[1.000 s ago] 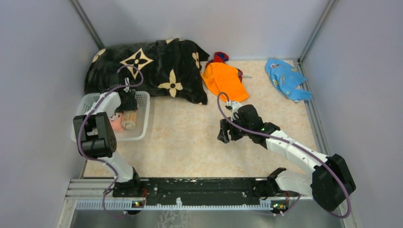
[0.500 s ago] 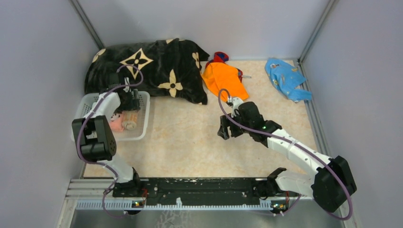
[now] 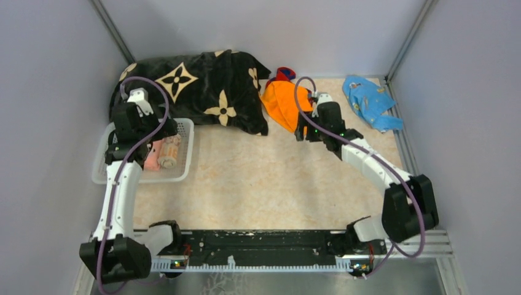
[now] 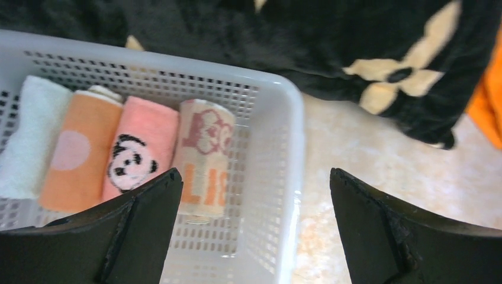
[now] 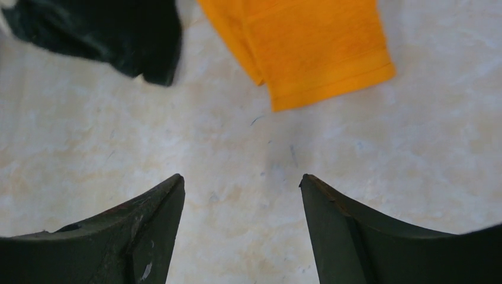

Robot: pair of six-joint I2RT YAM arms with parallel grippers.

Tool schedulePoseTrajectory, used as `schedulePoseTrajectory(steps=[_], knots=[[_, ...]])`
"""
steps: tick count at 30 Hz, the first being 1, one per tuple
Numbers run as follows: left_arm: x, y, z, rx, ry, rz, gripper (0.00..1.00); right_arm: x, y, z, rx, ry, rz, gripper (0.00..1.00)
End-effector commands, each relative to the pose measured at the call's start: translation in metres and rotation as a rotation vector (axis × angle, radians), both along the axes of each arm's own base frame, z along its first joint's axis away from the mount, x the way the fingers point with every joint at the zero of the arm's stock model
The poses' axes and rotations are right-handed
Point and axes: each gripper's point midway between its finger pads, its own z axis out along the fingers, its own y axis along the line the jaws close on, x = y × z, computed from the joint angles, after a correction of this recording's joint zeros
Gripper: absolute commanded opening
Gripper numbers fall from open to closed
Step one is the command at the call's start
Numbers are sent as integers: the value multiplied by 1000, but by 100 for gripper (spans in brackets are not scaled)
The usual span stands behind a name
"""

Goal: Roll the towels
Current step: Pick up the towel at the center of the board.

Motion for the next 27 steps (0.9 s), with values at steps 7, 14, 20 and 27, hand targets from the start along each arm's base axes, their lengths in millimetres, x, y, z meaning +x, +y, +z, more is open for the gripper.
schedulePoseTrajectory(steps=[7, 14, 20, 27], knots=[[-22, -61, 2, -151, -125, -197, 99, 141, -71, -12, -43, -109, -204, 72], [-30, -67, -10, -130, -106, -225, 99, 183, -55, -57, 8, -45, -90, 68], [-27, -72, -16, -133, -91, -256, 99, 189, -32, -73, 80, -20, 12, 47], [-29, -80, -15, -151, -97, -307, 99, 173, -33, -11, 52, -71, 53, 0]])
